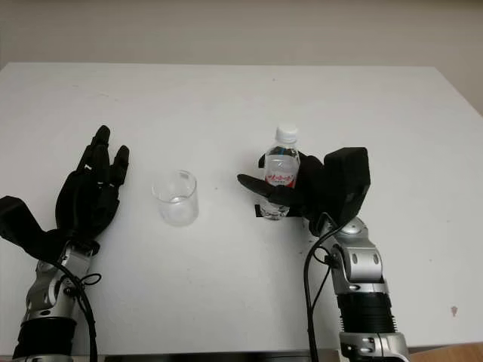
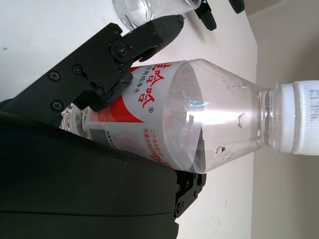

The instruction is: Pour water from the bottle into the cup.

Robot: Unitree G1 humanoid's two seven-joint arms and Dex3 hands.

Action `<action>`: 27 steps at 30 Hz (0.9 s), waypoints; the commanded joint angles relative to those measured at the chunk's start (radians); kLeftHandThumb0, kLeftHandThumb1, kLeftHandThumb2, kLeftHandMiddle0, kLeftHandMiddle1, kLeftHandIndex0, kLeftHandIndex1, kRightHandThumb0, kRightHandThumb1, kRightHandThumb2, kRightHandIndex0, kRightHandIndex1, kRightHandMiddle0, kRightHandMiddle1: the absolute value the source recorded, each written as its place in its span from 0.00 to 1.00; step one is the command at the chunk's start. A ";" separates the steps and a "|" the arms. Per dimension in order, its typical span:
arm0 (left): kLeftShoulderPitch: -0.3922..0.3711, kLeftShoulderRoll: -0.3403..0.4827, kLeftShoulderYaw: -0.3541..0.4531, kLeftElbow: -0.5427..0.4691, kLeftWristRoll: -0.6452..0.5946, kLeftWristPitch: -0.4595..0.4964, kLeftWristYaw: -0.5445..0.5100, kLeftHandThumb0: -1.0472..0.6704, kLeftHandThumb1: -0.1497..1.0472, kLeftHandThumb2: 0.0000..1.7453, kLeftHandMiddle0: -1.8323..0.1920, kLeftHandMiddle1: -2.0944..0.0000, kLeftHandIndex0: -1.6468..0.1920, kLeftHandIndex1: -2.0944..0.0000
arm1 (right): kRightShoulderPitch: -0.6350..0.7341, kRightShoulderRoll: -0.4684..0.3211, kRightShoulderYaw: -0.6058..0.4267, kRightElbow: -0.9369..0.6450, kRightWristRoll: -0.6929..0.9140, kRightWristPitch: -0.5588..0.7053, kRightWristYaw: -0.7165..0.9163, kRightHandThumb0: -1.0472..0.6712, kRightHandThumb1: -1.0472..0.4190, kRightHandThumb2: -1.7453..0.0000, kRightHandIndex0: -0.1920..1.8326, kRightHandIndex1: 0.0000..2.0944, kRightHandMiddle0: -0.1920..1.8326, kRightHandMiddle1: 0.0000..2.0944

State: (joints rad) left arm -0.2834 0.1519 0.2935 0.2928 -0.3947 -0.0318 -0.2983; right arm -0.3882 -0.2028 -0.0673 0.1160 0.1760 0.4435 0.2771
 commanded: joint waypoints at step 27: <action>-0.009 0.012 0.012 -0.006 -0.011 0.008 -0.014 0.21 1.00 0.21 0.93 0.97 0.91 0.97 | 0.109 -0.078 0.056 -0.021 -0.081 -0.084 0.090 0.19 0.11 0.97 0.02 0.03 0.05 0.04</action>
State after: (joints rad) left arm -0.2814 0.1565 0.3021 0.2870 -0.4008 -0.0223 -0.3061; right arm -0.3093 -0.2799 -0.0037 0.0911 0.0948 0.3592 0.3719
